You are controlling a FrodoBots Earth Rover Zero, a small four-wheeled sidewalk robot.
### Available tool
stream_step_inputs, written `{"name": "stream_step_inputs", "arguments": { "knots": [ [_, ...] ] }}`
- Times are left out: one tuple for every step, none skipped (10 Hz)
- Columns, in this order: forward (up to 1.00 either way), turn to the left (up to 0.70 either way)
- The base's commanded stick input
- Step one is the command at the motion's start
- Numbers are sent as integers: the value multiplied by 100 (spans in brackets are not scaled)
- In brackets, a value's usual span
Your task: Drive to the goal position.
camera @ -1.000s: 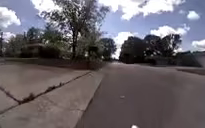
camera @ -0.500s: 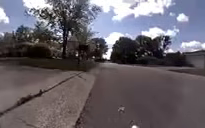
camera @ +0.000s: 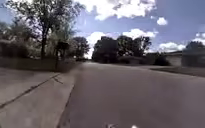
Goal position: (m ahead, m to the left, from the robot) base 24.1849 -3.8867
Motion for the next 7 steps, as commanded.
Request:
{"name": "stream_step_inputs", "arguments": {
  "knots": [
    [85, 0],
    [85, 0],
    [85, 0],
    [85, 0],
    [85, 0],
    [85, 0],
    [85, 0]
  ]
}}
